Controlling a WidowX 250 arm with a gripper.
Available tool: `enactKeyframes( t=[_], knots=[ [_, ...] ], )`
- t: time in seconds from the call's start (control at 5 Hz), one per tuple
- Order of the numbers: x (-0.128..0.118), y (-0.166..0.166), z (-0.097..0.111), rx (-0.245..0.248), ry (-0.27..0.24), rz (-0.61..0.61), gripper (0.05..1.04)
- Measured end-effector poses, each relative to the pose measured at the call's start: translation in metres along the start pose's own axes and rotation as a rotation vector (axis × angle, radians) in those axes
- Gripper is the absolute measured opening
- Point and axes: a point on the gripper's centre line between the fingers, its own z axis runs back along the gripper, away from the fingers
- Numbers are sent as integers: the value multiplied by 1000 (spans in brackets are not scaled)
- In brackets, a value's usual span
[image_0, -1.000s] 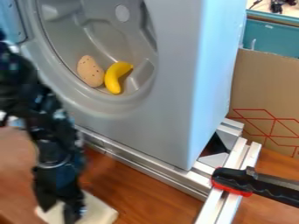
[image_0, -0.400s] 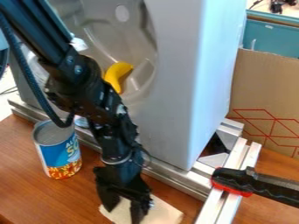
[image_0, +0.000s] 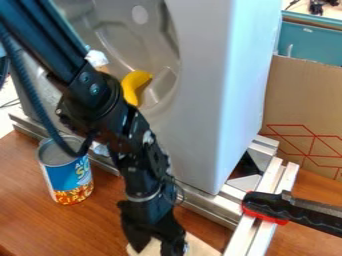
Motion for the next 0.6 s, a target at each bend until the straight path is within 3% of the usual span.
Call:
enactKeyframes(
  t=[0.2,0.4,0.6],
  knots=[
    [-22,19,12,19,20,87,1000],
    [-21,36,37,28,-60,135,1000],
    [-25,39,54,23,-93,90,1000]
  ],
)
